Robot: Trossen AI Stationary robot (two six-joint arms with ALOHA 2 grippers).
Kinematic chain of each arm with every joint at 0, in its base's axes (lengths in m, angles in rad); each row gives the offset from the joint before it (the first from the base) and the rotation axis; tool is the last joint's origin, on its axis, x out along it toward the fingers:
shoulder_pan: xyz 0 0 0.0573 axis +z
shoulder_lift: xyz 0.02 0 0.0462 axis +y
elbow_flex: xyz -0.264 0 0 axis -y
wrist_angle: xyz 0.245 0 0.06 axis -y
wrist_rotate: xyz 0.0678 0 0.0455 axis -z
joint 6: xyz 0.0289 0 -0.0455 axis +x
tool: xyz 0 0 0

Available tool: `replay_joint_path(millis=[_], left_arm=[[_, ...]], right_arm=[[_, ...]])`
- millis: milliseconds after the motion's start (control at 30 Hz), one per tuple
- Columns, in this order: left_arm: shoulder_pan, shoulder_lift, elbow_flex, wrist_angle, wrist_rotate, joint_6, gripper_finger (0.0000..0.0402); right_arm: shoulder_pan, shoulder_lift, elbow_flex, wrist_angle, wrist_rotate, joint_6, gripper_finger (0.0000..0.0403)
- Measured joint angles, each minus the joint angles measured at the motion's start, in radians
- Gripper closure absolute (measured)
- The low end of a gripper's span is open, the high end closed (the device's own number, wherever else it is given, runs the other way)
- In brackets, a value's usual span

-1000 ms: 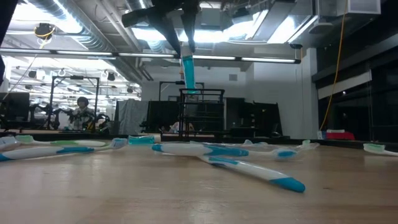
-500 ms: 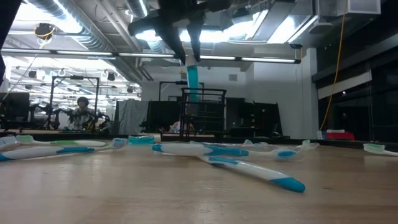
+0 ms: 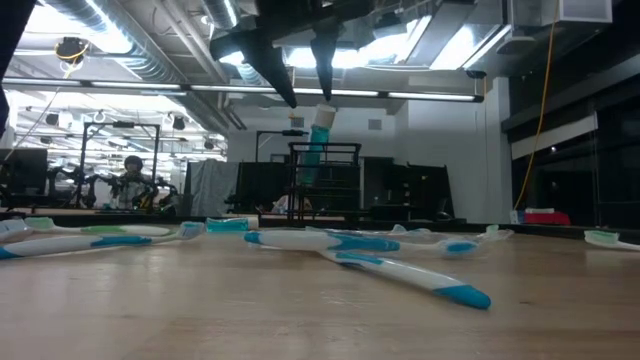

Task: Pick & Place toothbrushing station
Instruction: Put the blue mouthwash bottle into the black organizer

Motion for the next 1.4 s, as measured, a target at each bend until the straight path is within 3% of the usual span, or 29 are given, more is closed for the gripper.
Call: replay_joint_path(millis=[167,433,533,733,867,1067,1200,1400], left_arm=[[0.008,-0.029,0.0,-0.054,-0.09,-0.023,0.02],[0.09,-0.132,-0.002,-0.454,-0.166,-0.094,0.0211],[0.151,-0.213,-0.063,-0.391,-0.135,0.11,0.0216],[0.35,-0.34,-0.297,-0.206,0.155,0.47,0.022],[0.477,-0.398,-0.448,0.035,0.345,0.847,0.022],[0.578,-0.37,-0.476,0.124,0.317,1.281,0.0219],[0.651,-0.334,-0.475,0.155,0.444,1.448,0.0219],[0.765,-0.23,-0.46,0.121,0.563,1.533,0.0219]], right_arm=[[0.0,0.0,0.0,0.0,0.004,0.009,0.0307],[0.007,0.0,0.0,-0.003,0.019,0.027,0.0307],[0.015,0.0,0.0,-0.004,0.055,0.035,0.0307],[0.017,-0.009,0.0,-0.006,0.087,0.058,0.0307],[0.008,-0.021,0.0,0.0,0.107,0.086,0.0307],[0.005,-0.052,0.0,0.0,0.164,0.185,0.0307],[-0.005,-0.071,0.0,0.0,0.222,0.271,0.0307],[-0.03,-0.073,0.0,0.002,0.306,0.326,0.0307]])
